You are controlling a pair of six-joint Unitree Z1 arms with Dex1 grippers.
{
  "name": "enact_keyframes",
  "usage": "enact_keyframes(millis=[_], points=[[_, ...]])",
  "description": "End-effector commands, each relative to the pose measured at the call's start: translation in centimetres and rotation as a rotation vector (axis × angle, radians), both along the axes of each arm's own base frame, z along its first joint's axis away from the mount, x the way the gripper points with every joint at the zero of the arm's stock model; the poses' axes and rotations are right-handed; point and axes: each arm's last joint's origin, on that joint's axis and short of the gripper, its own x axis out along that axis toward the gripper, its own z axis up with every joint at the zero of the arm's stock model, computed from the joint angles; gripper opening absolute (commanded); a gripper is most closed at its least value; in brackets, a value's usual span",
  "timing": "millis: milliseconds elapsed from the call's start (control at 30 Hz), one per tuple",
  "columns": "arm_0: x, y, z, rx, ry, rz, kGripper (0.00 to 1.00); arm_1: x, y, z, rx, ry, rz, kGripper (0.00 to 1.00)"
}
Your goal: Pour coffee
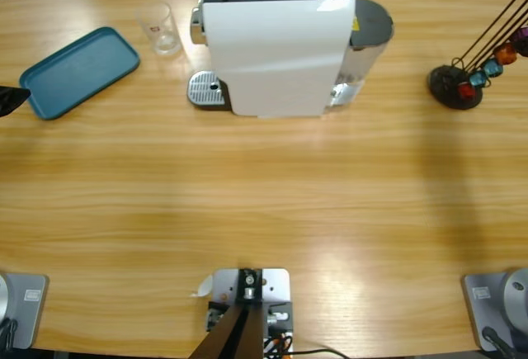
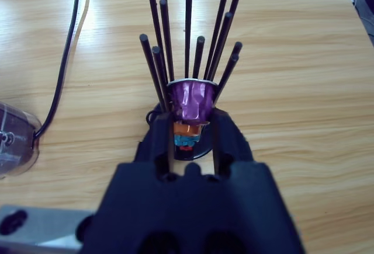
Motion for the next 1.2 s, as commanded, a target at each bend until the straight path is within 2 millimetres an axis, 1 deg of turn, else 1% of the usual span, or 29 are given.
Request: enact_keyframes(millis=[33, 300, 433, 567, 800, 933, 1067, 1133, 1200], points=[[0.3, -0.2, -1.3, 0.035, 0.04, -0.003, 0.928, -0.4, -0.4, -0.2, -0.006, -0.003, -0.012, 0.0], [0.3, -0.2, -1.4, 0.037, 0.043, -0.003, 0.927, -0.7, -0.4, -0.1, -0.005, -0.021, -0.001, 0.0], [0.3, -0.2, -1.4, 0.039, 0.044, -0.003, 0.927, -1.2, -0.4, 0.6, -0.003, -0.055, -0.001, 0.0], [0.3, -0.2, -1.3, 0.034, 0.039, -0.002, 0.927, -1.6, -0.4, 1.6, 0.0, -0.099, -0.001, 0.0], [0.4, -0.3, -1.3, 0.032, 0.041, -0.009, 0.931, -3.0, -0.4, 3.6, -0.01, -0.145, -0.002, 0.0], [0.4, -0.3, -1.4, 0.036, 0.042, -0.006, 0.931, -3.5, -0.1, 5.0, -0.059, -0.17, 0.004, 0.0], [0.4, -0.3, -1.4, 0.036, 0.044, -0.007, 0.931, -4.6, 0.2, 6.0, -0.11, -0.213, 0.07, 0.0], [0.4, -0.3, -1.4, 0.036, 0.044, -0.007, 0.931, -5.7, 0.5, 6.7, -0.121, -0.229, 0.13, 0.0], [0.4, -0.3, -1.4, 0.036, 0.044, -0.007, 0.929, -7.3, 0.7, 7.7, -0.072, -0.242, 0.21, 0.0]])
